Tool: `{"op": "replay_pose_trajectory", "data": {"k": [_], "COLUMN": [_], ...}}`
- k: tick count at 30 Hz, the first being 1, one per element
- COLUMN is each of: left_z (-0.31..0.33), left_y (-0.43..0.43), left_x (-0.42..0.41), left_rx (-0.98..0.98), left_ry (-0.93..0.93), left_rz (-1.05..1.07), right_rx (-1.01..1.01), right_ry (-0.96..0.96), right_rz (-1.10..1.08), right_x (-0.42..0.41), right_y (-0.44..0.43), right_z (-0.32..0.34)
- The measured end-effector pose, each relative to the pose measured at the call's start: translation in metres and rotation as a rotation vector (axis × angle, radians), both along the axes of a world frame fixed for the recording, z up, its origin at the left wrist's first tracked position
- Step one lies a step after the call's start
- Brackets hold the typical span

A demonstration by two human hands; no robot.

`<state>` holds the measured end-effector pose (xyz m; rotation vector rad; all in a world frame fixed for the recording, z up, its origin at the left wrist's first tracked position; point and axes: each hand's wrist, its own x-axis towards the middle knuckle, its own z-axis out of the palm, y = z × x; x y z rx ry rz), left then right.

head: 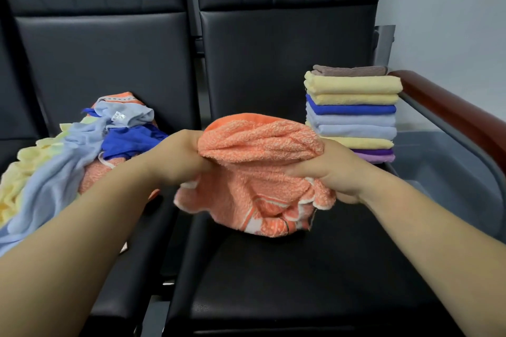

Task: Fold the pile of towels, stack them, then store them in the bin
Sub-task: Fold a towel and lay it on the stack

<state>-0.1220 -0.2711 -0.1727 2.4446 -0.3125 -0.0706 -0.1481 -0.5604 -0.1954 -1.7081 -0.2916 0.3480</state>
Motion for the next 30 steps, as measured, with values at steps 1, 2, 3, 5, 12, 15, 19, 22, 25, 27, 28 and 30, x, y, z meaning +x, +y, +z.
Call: {"op": "replay_pose_trajectory", "data": {"k": [1, 2, 3, 5, 12, 15, 19, 22, 25, 27, 28, 30], "left_z": [-0.003, -0.004, -0.004, -0.003, 0.010, 0.028, 0.081, 0.116, 0.125, 0.113, 0.100, 0.064], "left_y": [0.002, 0.002, 0.002, -0.001, 0.004, -0.004, -0.006, -0.008, -0.011, -0.010, -0.008, -0.005], "left_x": [-0.001, -0.002, -0.004, -0.007, -0.006, 0.014, 0.036, 0.037, 0.027, 0.014, 0.006, -0.006], "left_rx": [-0.161, -0.298, -0.382, -0.434, 0.039, 0.449, 0.492, 0.378, 0.395, 0.445, 0.473, 0.484], "left_ry": [0.052, 0.082, 0.081, 0.064, 0.057, -0.154, -0.313, -0.462, -0.613, -0.518, -0.436, -0.253], "left_rz": [0.022, 0.022, -0.004, -0.096, -0.200, -0.080, 0.115, 0.199, 0.233, 0.188, 0.144, 0.036], "right_rx": [-0.083, -0.206, -0.354, -0.655, -0.888, -0.932, -0.930, -0.941, -0.905, -0.854, -0.822, -0.761], "right_ry": [-0.010, -0.034, -0.066, -0.132, -0.358, -0.475, -0.626, -0.750, -0.827, -0.748, -0.676, -0.438], "right_rz": [0.044, 0.085, 0.112, 0.100, -0.104, -0.231, -0.418, -0.568, -0.605, -0.495, -0.415, -0.242], "right_x": [0.001, 0.000, -0.001, -0.001, 0.006, 0.027, 0.060, 0.067, 0.061, 0.044, 0.035, 0.015], "right_y": [-0.001, -0.002, -0.002, -0.004, -0.003, 0.001, 0.009, 0.013, 0.011, 0.005, 0.002, -0.005], "right_z": [0.002, 0.005, 0.006, 0.004, 0.013, 0.033, 0.077, 0.116, 0.131, 0.120, 0.107, 0.068]}}
